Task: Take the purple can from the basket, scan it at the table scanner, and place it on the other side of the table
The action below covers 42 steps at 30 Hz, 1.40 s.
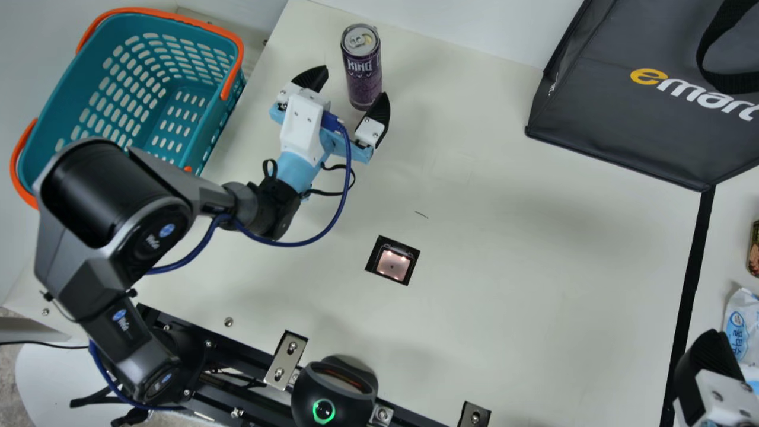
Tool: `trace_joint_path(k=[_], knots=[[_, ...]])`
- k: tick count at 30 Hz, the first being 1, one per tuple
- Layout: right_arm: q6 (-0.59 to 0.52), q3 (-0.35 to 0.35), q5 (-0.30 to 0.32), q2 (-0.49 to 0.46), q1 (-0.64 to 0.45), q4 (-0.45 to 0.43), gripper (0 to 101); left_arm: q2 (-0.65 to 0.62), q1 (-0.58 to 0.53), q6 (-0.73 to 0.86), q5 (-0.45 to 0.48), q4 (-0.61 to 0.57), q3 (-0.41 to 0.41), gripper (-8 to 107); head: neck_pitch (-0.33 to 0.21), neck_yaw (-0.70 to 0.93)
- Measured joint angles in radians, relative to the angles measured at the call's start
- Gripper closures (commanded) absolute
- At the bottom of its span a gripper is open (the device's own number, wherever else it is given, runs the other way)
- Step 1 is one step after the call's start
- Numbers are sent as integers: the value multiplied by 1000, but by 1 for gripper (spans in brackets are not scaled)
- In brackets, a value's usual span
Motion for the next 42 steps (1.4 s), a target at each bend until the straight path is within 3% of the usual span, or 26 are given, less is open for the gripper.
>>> trace_joint_path(k=[10, 17, 29, 42], knots=[[0, 0, 0, 0, 0, 0, 6, -221, 0, 65, 160, -10, 92, 9, 2, 0], [0, 0, 0, 0, 0, 0, 6, -406, -4, 141, 320, -41, 110, 9, 2, 0], [0, 0, 1, 0, 0, 0, 6, -737, 24, 320, 696, -153, 83, 9, 2, 0], [0, 0, 1, 0, 0, 0, 6, -1030, 190, 500, 1152, -272, 19, 9, 2, 0]])
